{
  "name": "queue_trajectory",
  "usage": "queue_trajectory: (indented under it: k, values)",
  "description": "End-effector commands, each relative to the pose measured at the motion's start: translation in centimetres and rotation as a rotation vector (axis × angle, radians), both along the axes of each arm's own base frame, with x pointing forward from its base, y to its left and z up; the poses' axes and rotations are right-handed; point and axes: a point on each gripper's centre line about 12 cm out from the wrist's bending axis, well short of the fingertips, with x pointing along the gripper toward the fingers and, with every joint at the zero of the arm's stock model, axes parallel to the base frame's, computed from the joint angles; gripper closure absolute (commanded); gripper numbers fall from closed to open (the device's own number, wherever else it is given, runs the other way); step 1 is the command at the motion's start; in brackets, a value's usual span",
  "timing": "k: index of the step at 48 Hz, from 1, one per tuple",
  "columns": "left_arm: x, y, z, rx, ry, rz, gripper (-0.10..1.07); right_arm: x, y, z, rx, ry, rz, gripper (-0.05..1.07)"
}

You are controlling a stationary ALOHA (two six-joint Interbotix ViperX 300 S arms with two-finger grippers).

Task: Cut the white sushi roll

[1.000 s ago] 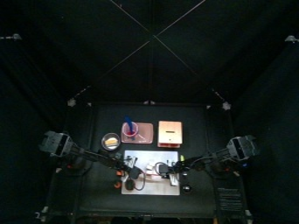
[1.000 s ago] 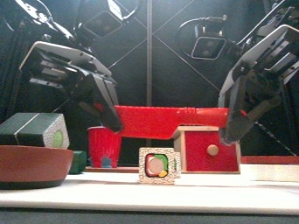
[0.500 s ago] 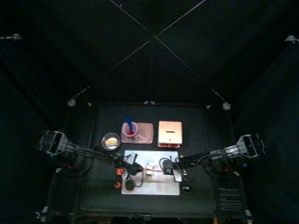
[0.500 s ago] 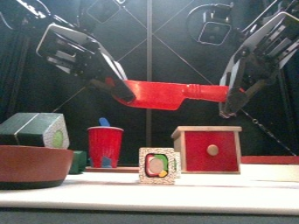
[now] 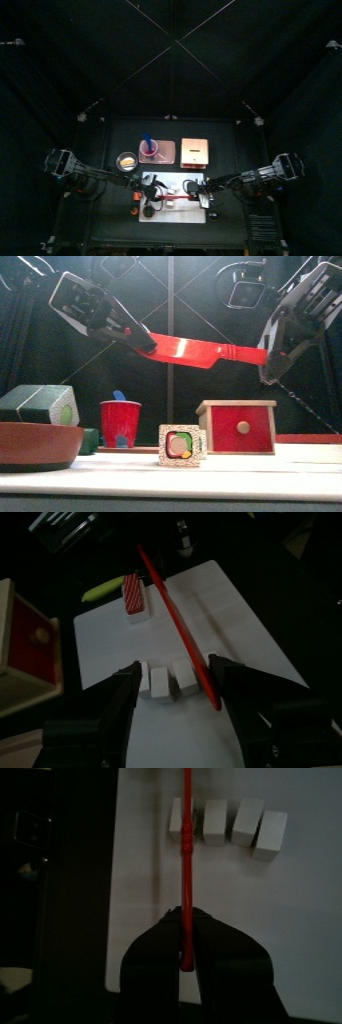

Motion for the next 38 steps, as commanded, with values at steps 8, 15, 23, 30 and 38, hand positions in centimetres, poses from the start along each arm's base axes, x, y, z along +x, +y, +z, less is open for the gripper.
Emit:
queue_trajectory:
  k: [8, 15, 23, 30, 38]
  values:
    - [-0.5, 0.1, 1.5, -0.022, -0.075, -0.001, 0.09, -1.0, -1.1, 2.3, 0.173, -0.017, -0.134, 0.57]
    - [-1.2, 0.1, 1.5, -0.029, -0.095, -0.006, 0.09, -1.7, -1.3, 2.9, 0.318, -0.005, -0.228, 0.58]
    - [-1.6, 0.1, 1.3, -0.036, -0.116, -0.014, 0.09, -2.6, -0.9, 3.6, 0.478, 0.001, -0.311, 0.58]
    - [-1.7, 0.0, 1.2, -0.037, -0.129, -0.020, 0.09, -3.3, -0.6, 5.1, 0.576, -0.021, -0.325, 0.58]
    - [-1.7, 0.0, 1.1, -0.035, -0.131, -0.024, 0.09, -4.5, 0.0, 5.1, 0.656, 0.014, -0.327, 0.58]
